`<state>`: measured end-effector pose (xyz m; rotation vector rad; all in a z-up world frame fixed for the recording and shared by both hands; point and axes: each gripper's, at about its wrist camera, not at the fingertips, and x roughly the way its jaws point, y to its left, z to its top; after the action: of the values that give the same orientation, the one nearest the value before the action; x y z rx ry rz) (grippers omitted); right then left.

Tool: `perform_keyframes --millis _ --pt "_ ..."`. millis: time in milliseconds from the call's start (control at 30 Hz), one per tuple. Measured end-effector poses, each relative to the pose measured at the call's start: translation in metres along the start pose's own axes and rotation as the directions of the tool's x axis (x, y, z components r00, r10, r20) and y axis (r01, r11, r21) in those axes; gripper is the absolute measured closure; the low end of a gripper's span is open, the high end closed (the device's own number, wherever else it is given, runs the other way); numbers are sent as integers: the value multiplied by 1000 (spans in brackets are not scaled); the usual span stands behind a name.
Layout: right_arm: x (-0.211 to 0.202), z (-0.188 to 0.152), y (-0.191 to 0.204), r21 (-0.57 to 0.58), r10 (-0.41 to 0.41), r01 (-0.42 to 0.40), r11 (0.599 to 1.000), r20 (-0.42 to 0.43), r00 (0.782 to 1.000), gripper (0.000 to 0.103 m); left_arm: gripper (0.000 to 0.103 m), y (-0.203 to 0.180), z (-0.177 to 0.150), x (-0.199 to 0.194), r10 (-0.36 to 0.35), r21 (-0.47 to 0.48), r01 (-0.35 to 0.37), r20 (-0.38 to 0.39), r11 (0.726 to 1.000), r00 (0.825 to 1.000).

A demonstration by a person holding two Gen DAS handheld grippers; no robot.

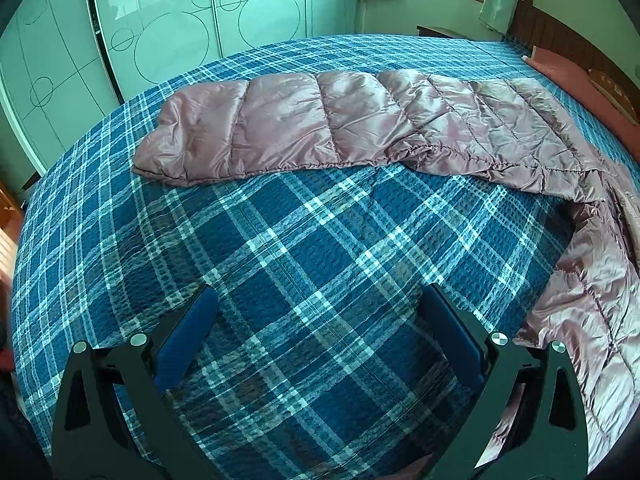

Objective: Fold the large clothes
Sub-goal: 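Lower the sleeve onto the jacket and open the right gripper, then move the left gripper to the other sleeve cuff and close on it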

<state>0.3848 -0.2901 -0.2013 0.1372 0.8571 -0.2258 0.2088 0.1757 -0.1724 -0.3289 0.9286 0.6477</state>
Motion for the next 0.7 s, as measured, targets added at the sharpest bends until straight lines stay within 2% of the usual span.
perform_keyframes --millis 100,200,267,367,533,567,700 --pt "-1 -1 -1 8 9 -9 1000 6 1000 23 2 7 9 -1 -44 2 44 -20 999 999" --pt "-2 -4 -1 5 5 -5 1000 14 1000 23 2 31 21 -4 -179 -70 181 24 981 983" --pt "-3 -5 -1 6 5 -5 1000 17 1000 23 7 51 31 2 -257 -155 260 41 953 966" --pt "-3 -6 -1 4 3 -3 1000 19 1000 23 9 75 49 16 -344 -264 355 86 897 935" --pt "-3 -6 -1 2 2 -2 1000 23 1000 23 9 104 75 38 -383 -401 417 167 815 909" --pt "-3 -5 -1 2 3 -3 1000 23 1000 23 13 108 79 42 -383 -420 418 170 805 908" --pt "-3 -5 -1 2 3 -3 1000 23 1000 23 33 115 90 52 -329 -490 373 176 788 928"
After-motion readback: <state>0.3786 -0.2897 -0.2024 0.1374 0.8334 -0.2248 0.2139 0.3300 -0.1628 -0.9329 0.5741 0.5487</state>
